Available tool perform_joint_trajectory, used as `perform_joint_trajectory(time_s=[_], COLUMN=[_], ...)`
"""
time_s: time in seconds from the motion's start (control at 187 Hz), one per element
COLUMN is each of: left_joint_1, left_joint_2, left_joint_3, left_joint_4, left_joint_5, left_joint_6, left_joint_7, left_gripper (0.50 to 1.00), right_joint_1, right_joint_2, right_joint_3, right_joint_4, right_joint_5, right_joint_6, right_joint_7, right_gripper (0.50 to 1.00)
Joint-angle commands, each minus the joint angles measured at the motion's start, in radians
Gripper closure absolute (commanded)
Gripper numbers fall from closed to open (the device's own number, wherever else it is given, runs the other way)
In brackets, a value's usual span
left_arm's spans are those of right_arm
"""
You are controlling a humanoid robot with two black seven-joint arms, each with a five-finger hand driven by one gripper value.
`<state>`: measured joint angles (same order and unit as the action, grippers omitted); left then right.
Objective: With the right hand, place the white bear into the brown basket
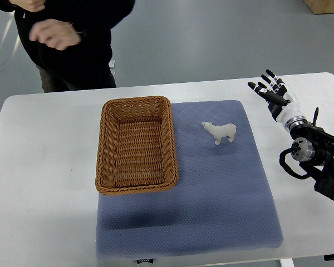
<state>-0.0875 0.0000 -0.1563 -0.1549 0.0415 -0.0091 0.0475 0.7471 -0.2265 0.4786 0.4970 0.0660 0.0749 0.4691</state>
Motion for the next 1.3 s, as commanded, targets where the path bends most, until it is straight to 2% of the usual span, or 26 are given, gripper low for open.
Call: perform_joint_trajectory(time_s=[0.0, 0.983, 1.154, 1.293], left_joint_1=[0.0, 0.0, 0.0, 0.0], left_joint_2=[0.0, 0.0, 0.0, 0.0], left_joint_3=[0.0, -0.002, -0.002, -0.002], left_joint_4=[0.0, 0.0, 0.0, 0.0], left_joint_5=[0.0, 0.0, 0.0, 0.0], left_joint_6=[0.0, 0.0, 0.0, 0.0], left_joint_7=[0.0, -0.002, -0.002, -0.002], left_gripper=[0.5, 0.5, 0.5, 0.5], right_joint_1=[0.0, 0.0, 0.002, 0.005], right_joint_2=[-0.002, -0.004, -0.005, -0.011], right_joint_3=[0.0, -0.002, -0.008, -0.015], right_joint_4=[0.0, -0.002, -0.002, -0.002], right_joint_5=[-0.002, -0.015, -0.018, -0.025], right_joint_6=[0.0, 0.009, 0.065, 0.075], right_joint_7=[0.0, 0.0, -0.001, -0.001], right_gripper=[0.574, 0.574, 0.574, 0.574])
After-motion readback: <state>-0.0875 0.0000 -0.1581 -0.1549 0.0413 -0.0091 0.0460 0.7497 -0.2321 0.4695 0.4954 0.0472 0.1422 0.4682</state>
